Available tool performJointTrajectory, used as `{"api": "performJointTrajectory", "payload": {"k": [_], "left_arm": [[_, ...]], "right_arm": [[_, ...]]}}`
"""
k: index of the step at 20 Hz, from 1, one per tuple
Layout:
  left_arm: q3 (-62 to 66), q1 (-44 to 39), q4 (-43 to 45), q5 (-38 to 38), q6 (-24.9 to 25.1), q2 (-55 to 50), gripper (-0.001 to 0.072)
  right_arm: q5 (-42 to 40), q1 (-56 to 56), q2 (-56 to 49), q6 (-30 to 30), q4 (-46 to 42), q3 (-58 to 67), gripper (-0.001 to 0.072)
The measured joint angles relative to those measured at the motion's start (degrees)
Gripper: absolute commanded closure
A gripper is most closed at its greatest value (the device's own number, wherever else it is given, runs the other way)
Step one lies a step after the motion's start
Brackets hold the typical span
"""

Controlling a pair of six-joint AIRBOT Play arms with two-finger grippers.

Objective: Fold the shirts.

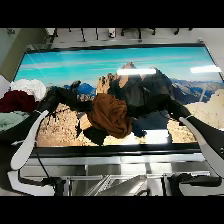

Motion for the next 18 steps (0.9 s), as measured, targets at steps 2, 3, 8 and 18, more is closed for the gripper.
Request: {"api": "performJointTrajectory", "payload": {"k": [2, 3, 8, 18], "left_arm": [[3.48, 0.87, -0.17, 1.88, 0.00, 6.82, 0.0691], [5.35, 1.53, -0.20, 2.51, -0.02, 10.64, 0.0691], [16.33, 4.02, -0.42, 3.17, -2.03, 32.28, 0.0691], [18.49, 3.67, -0.37, 3.93, -8.09, 50.77, 0.0691]], "right_arm": [[-3.30, -2.95, 5.55, -0.70, 0.00, 5.40, 0.0692], [-4.66, -4.59, 8.83, -0.79, 0.02, 8.24, 0.0692], [-9.33, -11.54, 27.85, -3.80, 0.20, 23.23, 0.0691], [-9.22, -13.53, 46.27, -4.98, -9.03, 31.10, 0.0690]]}}
